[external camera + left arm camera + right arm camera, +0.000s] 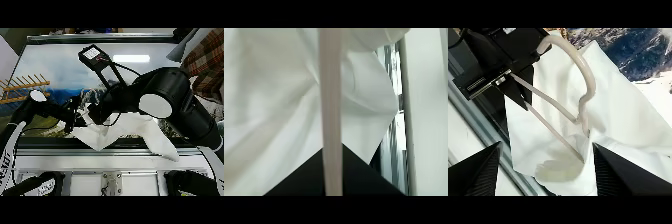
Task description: Fold the clothes and pants, and hang the long-sleeved shirts on hangers.
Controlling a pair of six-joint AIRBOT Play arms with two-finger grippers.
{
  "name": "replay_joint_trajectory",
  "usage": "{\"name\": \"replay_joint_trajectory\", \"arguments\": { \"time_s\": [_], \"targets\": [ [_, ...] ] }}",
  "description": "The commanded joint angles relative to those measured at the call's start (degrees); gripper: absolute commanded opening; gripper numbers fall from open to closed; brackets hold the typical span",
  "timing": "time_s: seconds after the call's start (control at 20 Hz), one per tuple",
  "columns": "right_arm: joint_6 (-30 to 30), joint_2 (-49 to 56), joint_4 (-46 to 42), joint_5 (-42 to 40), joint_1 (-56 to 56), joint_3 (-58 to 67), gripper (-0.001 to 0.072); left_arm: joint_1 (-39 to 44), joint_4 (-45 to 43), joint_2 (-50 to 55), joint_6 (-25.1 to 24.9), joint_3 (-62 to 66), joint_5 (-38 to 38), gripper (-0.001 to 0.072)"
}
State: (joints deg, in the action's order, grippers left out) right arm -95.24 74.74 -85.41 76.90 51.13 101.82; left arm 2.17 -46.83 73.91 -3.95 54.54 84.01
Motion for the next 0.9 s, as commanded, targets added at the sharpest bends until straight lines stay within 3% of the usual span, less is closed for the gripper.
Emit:
{"name": "replay_joint_trajectory", "arguments": {
  "time_s": [0.0,0.2,0.45,0.65,0.85],
  "targets": [
    [-0.5,2.7,-1.1,7.0,0.5,5.2,0.0586,0.0,0.0,0.0,0.0,0.0,0.0,0.002],
    [1.3,0.8,-5.6,7.7,-1.3,6.7,0.0588,0.0,0.0,0.0,0.8,0.0,0.0,0.002],
    [7.0,-8.6,-1.4,12.9,-14.5,5.8,0.0591,0.0,0.0,0.0,0.8,0.0,0.0,0.002],
    [14.3,-17.5,13.6,14.4,-34.5,-3.5,0.0591,0.0,0.1,0.0,0.8,0.0,0.0,0.002],
    [26.9,-25.2,37.3,14.5,-57.9,-20.3,0.0591,0.0,0.1,0.0,0.8,0.0,0.1,0.002]
  ]
}}
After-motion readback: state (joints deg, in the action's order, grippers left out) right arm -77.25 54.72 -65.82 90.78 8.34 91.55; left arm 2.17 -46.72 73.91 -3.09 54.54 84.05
